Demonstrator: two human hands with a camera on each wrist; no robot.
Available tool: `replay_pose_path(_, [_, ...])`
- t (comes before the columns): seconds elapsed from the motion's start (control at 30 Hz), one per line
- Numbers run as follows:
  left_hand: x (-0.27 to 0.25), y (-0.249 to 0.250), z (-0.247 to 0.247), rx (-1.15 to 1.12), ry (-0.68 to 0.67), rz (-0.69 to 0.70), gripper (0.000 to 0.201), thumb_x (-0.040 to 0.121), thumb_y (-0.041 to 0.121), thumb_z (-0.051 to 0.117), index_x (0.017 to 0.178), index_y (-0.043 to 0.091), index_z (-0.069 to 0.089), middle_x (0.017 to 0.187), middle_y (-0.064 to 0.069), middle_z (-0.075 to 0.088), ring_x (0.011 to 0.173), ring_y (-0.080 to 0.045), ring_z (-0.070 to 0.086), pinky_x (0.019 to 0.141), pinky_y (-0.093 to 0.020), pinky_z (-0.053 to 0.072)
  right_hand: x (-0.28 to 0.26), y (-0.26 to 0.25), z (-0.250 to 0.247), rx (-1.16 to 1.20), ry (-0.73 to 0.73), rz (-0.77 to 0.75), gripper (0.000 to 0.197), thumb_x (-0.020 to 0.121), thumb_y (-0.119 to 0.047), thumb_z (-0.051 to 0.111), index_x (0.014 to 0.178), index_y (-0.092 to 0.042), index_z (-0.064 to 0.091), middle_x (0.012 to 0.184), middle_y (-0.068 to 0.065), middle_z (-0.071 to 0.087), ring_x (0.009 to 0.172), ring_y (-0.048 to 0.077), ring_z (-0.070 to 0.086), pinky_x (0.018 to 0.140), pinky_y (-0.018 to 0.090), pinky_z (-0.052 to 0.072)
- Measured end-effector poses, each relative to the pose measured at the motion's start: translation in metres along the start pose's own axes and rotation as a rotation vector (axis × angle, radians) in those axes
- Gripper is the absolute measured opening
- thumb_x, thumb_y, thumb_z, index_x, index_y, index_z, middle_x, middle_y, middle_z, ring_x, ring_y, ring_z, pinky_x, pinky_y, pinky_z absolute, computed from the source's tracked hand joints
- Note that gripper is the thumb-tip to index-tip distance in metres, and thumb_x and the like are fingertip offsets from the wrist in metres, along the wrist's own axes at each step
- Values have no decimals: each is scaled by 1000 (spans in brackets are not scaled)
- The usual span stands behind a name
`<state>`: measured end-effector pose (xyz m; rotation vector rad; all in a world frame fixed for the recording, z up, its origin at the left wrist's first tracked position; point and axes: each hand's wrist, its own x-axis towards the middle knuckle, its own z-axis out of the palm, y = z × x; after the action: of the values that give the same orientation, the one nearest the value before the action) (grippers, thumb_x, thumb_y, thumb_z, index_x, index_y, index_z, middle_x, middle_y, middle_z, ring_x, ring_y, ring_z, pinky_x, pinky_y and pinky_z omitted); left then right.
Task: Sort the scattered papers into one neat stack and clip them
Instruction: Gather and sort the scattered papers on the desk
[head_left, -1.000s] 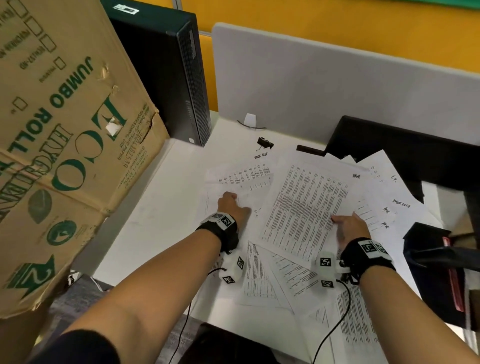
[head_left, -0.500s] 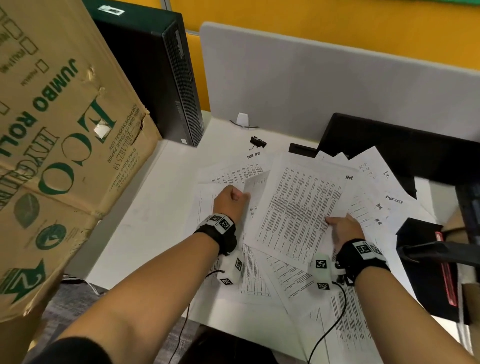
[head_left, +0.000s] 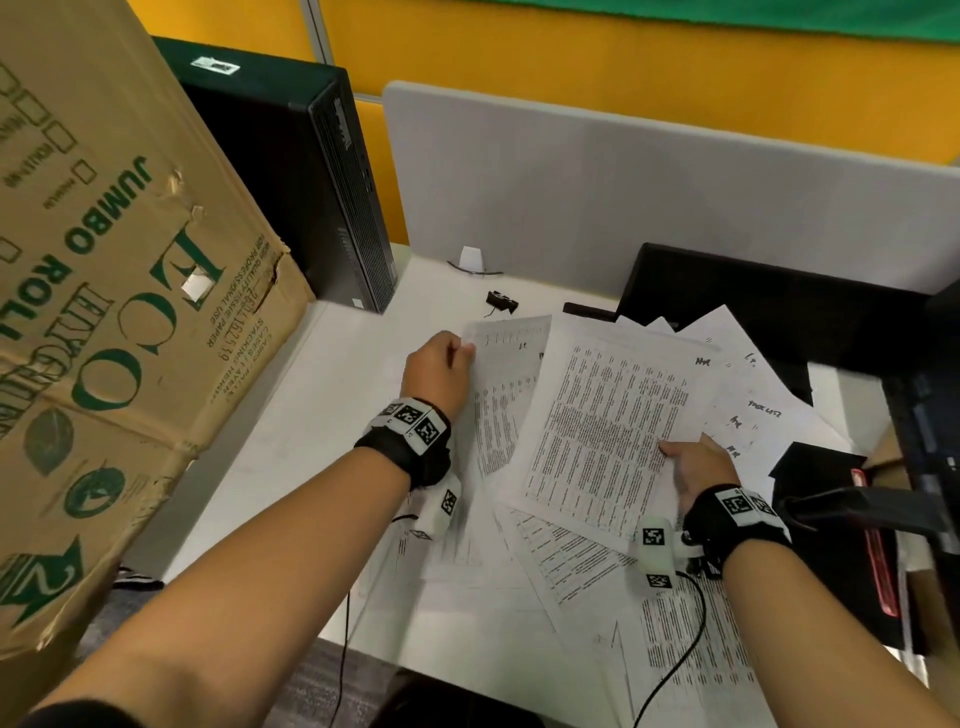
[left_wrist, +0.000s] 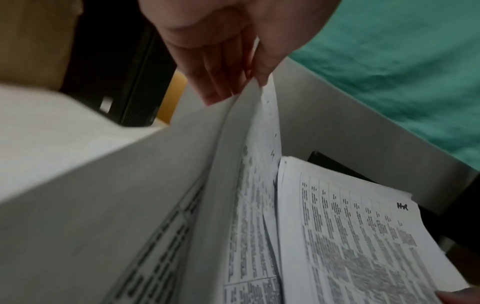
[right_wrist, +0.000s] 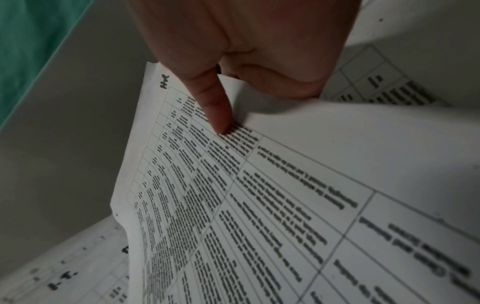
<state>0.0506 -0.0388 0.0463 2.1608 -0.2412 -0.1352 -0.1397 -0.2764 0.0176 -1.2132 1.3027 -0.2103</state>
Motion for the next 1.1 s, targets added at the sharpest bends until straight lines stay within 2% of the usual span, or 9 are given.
replay_pose_path(0.13, [8, 4, -9, 52, -22, 1, 21, 96, 30, 50, 92, 11, 58, 73, -2, 60, 63, -16, 52, 59, -25, 41, -2, -4, -9, -16, -7, 19, 56, 91, 4, 57, 144, -1, 40, 145, 19, 45, 132, 37, 41, 106, 44, 32])
replay_pose_path(0.2, [12, -12, -7, -82, -31, -226, 25, 91, 41, 54, 93, 16, 58, 86, -8, 65, 75, -25, 60, 76, -33, 53, -5, -5, -11, -35, 4, 20, 55, 91, 3, 57, 144, -2, 41, 146, 18, 44, 133, 38, 39, 109, 50, 29])
replay_pose_path(0.27, [6, -28, -6, -127, -140, -444, 33, 85, 51, 59, 84, 19, 53, 79, -7, 59, 72, -25, 55, 76, -34, 52, -5, -5, -13, -25, 0, 21, 55, 91, 4, 57, 144, -2, 41, 145, 18, 45, 133, 38, 40, 109, 49, 29])
replay_pose_path(0.33, [-6, -42, -9, -4, -325, -526, 29, 84, 43, 65, 88, 15, 58, 75, -6, 52, 70, -24, 52, 68, -29, 42, -4, -4, -13, -33, -1, 19, 55, 90, 3, 58, 143, -3, 42, 142, 17, 48, 129, 37, 43, 108, 47, 31])
replay_pose_path(0.4, [-16, -59, -11, 165, -450, -547, 25, 83, 21, 68, 101, 5, 63, 88, -13, 59, 80, -29, 59, 67, -28, 41, -1, -2, -14, -26, -11, 16, 55, 89, 3, 59, 141, -3, 44, 141, 15, 49, 124, 33, 47, 105, 40, 33])
replay_pose_path(0.47, [-22, -71, -15, 277, -487, -525, 12, 83, 9, 63, 93, 4, 63, 90, -15, 59, 79, -28, 57, 68, -30, 44, -1, -3, -14, -29, -16, 9, 57, 90, 4, 59, 144, -1, 40, 145, 17, 46, 131, 34, 43, 107, 36, 31])
replay_pose_path(0.63, [-24, -65, -20, 230, -281, -415, 9, 85, 13, 59, 76, 13, 61, 75, -7, 59, 71, -25, 53, 60, -23, 41, -2, -4, -7, -77, -41, 3, 62, 90, 1, 61, 146, -1, 36, 147, 16, 43, 135, 34, 40, 110, 36, 29])
replay_pose_path(0.9, [-9, -23, -46, 134, 160, -260, 20, 94, 5, 41, 105, 1, 57, 96, -13, 57, 85, -22, 51, 75, -26, 37, -2, -5, 0, -109, -44, -4, 54, 91, 1, 60, 142, 1, 42, 144, 19, 47, 131, 36, 43, 105, 37, 34])
replay_pose_path(1.1, [21, 30, -108, -118, 535, -99, 9, 97, 15, 41, 90, 16, 48, 79, 1, 51, 66, -13, 49, 64, -28, 46, 5, -6, -1, -112, -52, 10, 51, 92, 3, 57, 141, -3, 45, 141, 18, 49, 129, 36, 46, 101, 36, 36])
